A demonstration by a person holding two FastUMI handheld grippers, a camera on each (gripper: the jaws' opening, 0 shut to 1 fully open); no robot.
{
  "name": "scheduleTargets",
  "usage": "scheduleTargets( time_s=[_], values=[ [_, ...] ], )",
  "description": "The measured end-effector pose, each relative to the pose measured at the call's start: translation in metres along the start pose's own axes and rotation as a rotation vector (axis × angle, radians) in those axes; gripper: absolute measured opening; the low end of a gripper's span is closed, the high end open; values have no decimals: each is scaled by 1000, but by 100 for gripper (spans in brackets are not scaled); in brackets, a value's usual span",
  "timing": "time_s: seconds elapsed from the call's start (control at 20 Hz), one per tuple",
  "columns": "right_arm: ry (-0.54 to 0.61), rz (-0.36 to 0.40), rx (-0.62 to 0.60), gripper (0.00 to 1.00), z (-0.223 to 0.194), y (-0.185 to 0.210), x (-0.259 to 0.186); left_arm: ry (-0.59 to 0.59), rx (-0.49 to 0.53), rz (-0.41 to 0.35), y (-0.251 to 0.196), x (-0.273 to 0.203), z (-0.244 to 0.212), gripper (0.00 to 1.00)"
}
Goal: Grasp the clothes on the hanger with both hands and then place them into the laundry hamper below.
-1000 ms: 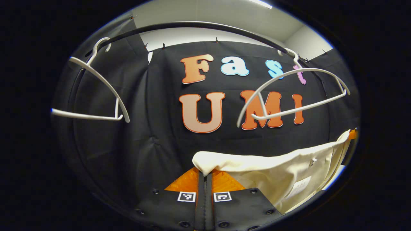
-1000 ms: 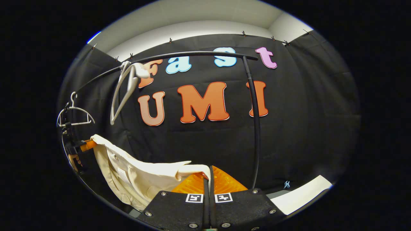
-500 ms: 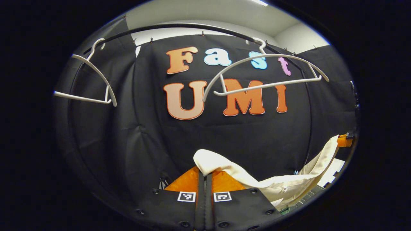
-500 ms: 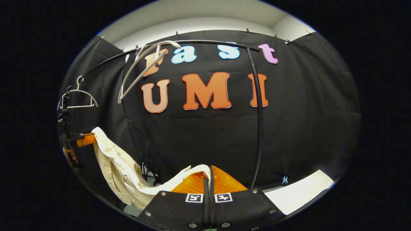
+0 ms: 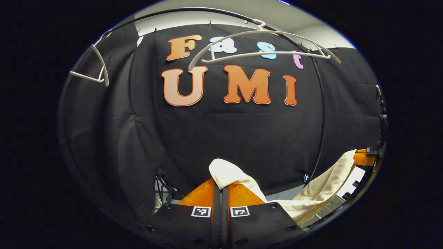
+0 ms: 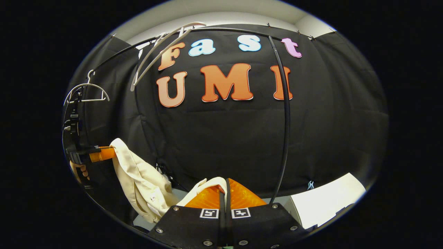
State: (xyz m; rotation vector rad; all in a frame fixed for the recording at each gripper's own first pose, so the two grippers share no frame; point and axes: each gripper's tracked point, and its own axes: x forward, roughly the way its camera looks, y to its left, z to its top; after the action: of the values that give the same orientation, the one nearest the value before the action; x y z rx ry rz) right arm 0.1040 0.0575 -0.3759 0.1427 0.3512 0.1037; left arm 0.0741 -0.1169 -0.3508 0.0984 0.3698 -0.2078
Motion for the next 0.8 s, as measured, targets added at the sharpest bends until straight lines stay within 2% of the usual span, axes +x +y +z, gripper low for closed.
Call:
scheduleTargets(
  time_s=[0.2, 0.8],
  values=[
    [54, -1, 30, 0, -44, -3, -9, 33, 1, -5, -16, 0, -30, 6],
    [209, -11, 13, 0, -158, -2, 23, 188, -33, -61, -59, 31, -128, 7]
  ],
)
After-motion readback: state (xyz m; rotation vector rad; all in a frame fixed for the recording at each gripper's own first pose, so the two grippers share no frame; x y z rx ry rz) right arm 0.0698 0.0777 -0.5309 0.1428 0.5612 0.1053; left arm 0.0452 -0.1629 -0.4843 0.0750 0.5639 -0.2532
